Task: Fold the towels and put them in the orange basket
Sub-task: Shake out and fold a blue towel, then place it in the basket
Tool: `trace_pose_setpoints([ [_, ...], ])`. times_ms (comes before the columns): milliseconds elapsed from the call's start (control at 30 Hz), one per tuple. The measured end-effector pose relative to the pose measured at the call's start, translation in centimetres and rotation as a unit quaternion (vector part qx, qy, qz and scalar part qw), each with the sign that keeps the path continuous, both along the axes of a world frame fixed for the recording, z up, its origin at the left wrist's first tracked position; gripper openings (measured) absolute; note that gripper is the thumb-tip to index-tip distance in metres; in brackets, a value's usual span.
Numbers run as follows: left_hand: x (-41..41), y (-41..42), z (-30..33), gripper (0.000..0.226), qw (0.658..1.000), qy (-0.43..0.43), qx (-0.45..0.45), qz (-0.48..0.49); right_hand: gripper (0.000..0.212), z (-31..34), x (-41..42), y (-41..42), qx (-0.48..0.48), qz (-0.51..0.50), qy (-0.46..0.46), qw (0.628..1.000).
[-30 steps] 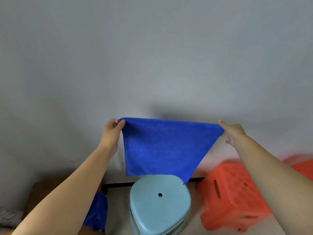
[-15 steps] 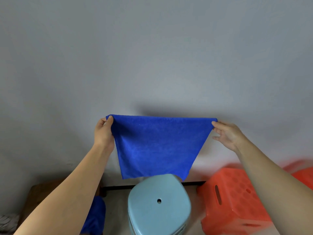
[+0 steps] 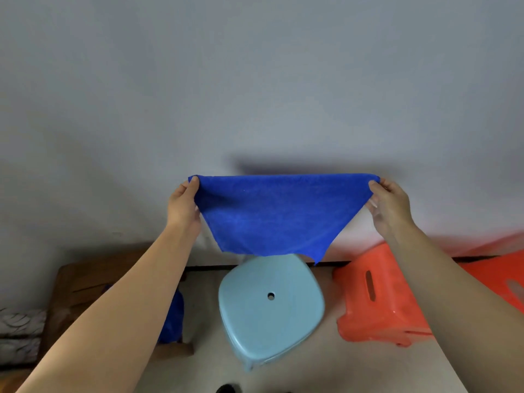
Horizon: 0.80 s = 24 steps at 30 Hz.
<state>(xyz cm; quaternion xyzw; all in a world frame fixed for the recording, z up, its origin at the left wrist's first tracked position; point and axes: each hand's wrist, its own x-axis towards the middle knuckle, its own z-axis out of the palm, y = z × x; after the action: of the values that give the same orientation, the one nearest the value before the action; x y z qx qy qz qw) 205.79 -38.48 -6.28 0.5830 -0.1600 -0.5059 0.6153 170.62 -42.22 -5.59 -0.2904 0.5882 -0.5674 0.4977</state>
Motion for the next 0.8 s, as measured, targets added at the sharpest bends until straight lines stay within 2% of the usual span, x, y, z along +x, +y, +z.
trace_pose_setpoints([
  [167, -0.3, 5.2, -4.5, 0.022, 0.999, 0.032, 0.032, 0.005, 0.023, -3.0, -0.9, 4.6, 0.056, -0.008, -0.002, 0.998],
  [433, -0.9, 15.7, -12.5, 0.014, 0.991, 0.032, 0.128, -0.025, 0.025, -10.4, -2.5, 14.6, 0.178, 0.011, 0.001, 0.984],
  [567, -1.1, 19.9, -16.5, 0.018, 0.981, 0.044, 0.183, -0.039, 0.022, -14.5, -3.2, 18.7, 0.247, 0.032, 0.039, 0.968],
  [800, -1.3, 21.1, -21.7, 0.016, 0.967, 0.030, 0.251, -0.047, 0.017, -20.0, -3.6, 20.8, 0.305, 0.053, 0.040, 0.950],
])
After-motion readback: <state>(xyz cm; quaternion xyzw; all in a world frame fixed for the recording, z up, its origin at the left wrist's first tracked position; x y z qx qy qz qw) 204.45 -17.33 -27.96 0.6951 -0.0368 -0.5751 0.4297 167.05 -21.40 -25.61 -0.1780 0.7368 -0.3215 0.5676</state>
